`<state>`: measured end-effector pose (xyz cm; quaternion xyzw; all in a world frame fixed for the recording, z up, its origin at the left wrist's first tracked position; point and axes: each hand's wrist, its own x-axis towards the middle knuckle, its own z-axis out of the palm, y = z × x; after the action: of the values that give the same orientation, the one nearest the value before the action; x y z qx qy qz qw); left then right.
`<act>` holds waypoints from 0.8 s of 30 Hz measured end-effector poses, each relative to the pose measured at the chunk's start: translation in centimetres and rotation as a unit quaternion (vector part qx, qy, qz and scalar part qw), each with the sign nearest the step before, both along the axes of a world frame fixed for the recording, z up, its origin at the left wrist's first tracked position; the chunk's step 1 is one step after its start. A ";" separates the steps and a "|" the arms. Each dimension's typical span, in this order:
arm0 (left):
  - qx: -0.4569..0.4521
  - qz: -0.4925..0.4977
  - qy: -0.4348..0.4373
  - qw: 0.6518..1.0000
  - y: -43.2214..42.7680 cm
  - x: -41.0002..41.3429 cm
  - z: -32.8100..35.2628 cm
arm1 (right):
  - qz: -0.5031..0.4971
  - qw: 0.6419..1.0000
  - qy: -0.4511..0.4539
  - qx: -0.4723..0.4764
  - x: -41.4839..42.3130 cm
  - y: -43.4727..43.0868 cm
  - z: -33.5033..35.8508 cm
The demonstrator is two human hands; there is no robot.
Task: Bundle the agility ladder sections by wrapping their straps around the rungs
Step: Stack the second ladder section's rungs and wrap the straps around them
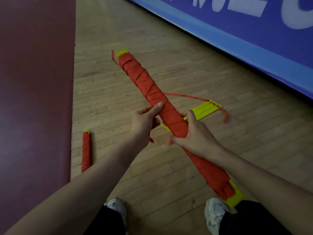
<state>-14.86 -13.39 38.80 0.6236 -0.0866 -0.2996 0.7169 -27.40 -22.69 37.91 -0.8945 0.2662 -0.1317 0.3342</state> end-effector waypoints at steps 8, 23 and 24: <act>-0.078 -0.053 0.097 0.991 0.0 0.5 0.6 | -0.012 0.998 -0.055 0.002 -0.1 -0.9 0.5; -0.117 -0.127 0.176 0.969 0.3 1.1 0.9 | 0.045 0.900 -0.145 0.409 0.0 -1.0 1.9; -0.114 -0.134 0.186 0.967 0.3 1.1 0.9 | 0.056 0.898 -0.142 0.414 -0.1 -1.0 1.9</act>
<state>-13.79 -13.06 39.71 0.4539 -0.0679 -0.4923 0.7396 -27.48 -23.73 39.82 -0.6608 0.1964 -0.1162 0.7151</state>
